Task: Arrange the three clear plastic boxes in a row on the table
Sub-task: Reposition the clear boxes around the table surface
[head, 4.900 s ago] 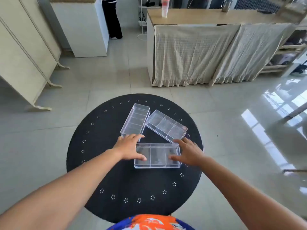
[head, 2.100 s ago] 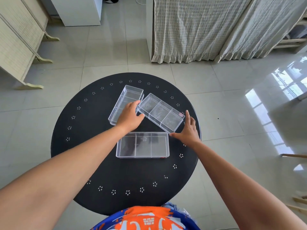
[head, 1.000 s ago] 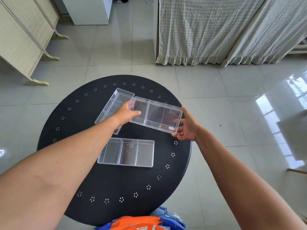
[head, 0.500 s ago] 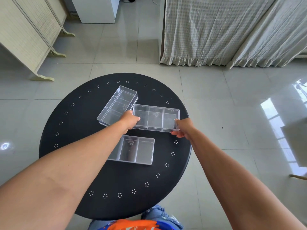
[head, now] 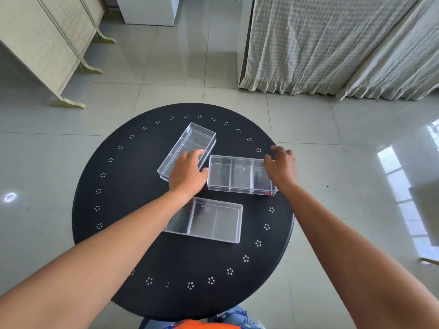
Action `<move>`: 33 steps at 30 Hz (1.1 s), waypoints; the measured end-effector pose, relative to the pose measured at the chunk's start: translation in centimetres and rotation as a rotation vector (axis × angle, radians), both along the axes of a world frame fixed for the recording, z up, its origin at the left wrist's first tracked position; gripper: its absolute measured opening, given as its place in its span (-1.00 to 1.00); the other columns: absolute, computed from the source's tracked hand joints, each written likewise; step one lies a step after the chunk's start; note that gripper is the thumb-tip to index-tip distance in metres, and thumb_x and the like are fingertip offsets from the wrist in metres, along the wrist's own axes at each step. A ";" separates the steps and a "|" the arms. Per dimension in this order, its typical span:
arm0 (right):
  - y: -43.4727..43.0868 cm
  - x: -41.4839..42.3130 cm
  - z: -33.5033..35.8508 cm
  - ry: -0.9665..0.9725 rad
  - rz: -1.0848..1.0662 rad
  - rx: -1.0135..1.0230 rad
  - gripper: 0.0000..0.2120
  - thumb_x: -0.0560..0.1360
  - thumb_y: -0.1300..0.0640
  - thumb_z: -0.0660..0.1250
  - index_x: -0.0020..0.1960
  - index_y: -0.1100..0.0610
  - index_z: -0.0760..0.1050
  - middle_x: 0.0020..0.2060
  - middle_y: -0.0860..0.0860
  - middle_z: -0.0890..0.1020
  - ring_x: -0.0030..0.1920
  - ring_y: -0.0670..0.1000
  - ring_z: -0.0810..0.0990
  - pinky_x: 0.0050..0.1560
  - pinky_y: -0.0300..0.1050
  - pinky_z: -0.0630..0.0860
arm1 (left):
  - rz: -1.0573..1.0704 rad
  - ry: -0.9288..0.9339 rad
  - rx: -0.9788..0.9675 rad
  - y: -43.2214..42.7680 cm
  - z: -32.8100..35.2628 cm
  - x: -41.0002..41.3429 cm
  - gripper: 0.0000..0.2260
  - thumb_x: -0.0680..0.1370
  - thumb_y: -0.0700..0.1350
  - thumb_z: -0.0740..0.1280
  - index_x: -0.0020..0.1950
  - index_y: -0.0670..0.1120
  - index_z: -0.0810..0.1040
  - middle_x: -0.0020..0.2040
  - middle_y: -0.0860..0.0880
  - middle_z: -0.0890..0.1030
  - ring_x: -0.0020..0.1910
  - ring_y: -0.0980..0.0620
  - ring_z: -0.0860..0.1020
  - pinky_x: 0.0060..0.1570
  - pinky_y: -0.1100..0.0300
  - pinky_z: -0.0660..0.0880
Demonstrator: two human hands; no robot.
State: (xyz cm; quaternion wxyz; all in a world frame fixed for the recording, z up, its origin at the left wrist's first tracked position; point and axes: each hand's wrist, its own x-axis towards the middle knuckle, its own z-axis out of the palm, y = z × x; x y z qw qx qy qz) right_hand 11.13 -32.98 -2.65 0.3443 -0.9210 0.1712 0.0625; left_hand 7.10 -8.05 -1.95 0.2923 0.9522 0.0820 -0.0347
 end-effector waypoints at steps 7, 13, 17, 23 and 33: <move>10.3 5.7 1.3 0.067 0.294 0.014 -0.50 0.59 -0.05 0.28 0.49 0.09 0.40 0.41 0.12 0.44 0.08 0.09 0.59 0.30 0.05 0.47 | 0.080 0.202 0.217 6.8 -2.6 -1.8 0.14 0.24 0.29 0.51 0.57 0.10 -0.18 0.59 -0.20 -0.07 0.55 -0.30 -0.04 0.43 -0.26 0.14; 15.0 9.7 -1.0 0.265 0.281 0.113 -0.29 0.57 -0.15 0.28 0.60 0.13 0.17 0.53 0.13 0.34 0.46 0.18 0.41 0.44 0.08 0.36 | 0.092 0.245 0.068 7.4 -4.4 -1.2 0.26 0.13 0.33 0.52 0.52 0.19 -0.33 0.55 -0.23 0.08 0.51 -0.25 0.12 0.43 -0.20 0.21; 15.6 10.4 -2.3 0.306 0.259 0.186 -0.28 0.55 -0.17 0.27 0.60 0.10 0.16 0.52 0.09 0.38 0.45 0.16 0.42 0.45 0.09 0.35 | 0.107 0.218 -0.080 7.7 -5.2 -0.5 0.22 0.18 0.18 0.55 0.50 0.27 -0.33 0.35 -0.10 0.26 0.31 -0.12 0.34 0.12 -0.03 0.45; 15.5 10.8 -2.7 0.155 0.192 0.272 -0.47 0.50 -0.12 0.33 0.40 0.10 0.46 0.22 0.07 0.60 0.16 0.09 0.59 0.20 -0.02 0.48 | 0.112 0.207 -0.382 11.2 -5.5 1.2 0.15 0.16 0.14 0.55 0.46 0.41 -0.23 0.34 -0.08 0.29 0.28 -0.05 0.43 0.18 0.06 0.44; 14.8 12.7 0.8 0.069 0.327 0.442 -0.48 0.30 0.00 0.33 0.26 0.02 0.42 -0.02 -0.12 0.56 -0.10 -0.16 0.54 -0.13 -0.25 0.43 | 0.450 0.338 -1.011 16.6 -1.9 7.8 -0.31 0.25 0.40 0.37 0.29 0.10 0.45 0.17 -0.26 0.59 -0.06 -0.11 0.63 -0.17 0.06 0.64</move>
